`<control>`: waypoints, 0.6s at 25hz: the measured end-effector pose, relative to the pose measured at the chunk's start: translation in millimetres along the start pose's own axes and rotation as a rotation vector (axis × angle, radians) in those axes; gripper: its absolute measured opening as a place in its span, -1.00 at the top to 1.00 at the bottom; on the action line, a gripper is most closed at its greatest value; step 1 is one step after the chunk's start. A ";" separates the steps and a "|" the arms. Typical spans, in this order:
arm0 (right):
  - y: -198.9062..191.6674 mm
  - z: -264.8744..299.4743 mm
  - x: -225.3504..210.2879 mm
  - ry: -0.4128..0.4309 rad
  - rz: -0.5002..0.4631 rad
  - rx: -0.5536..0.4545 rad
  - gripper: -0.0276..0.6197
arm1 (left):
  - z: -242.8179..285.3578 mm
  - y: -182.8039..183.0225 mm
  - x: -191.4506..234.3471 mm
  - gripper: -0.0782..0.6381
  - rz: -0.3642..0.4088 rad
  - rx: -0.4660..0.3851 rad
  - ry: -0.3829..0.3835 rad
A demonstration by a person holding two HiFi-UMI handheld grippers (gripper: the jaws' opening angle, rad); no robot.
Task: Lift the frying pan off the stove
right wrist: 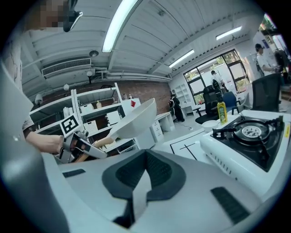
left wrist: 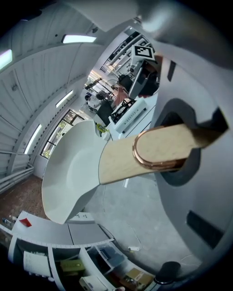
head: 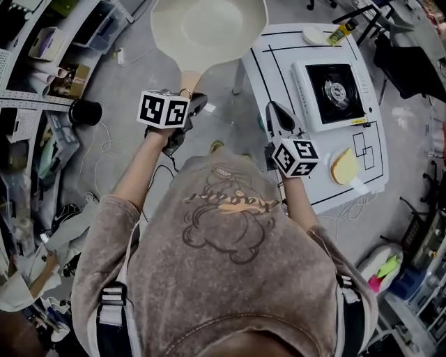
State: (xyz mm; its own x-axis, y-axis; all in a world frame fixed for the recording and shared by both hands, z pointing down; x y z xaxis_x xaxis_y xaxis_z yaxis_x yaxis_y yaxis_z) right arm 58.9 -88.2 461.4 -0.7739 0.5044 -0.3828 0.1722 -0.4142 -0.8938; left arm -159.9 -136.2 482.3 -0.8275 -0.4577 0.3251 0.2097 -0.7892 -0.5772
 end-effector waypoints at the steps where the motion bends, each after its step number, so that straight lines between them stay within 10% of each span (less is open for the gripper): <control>1: -0.5 2.9 1.1 0.008 -0.002 0.003 0.93 | -0.3 -3.9 3.0 0.66 -0.008 0.000 0.009; 15: -8.3 20.0 -0.7 0.037 -0.008 0.028 0.93 | 12.6 -48.6 19.1 0.65 -0.114 0.000 0.056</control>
State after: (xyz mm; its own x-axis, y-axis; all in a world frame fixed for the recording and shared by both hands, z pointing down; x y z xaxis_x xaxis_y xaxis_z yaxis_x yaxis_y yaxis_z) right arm 45.8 -100.2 473.8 -0.7521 0.5354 -0.3843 0.1483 -0.4308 -0.8902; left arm -179.3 -111.7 526.0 -0.8739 -0.3416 0.3457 0.1132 -0.8348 -0.5388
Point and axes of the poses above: the fingertips, and each gripper's own axes: z forward along the fingers, x to its left, y out of its top, the point moved 4 cm from there along -z, backward along the fingers, and after that the axes turned 11 degrees about y, right-handed, at the moved point
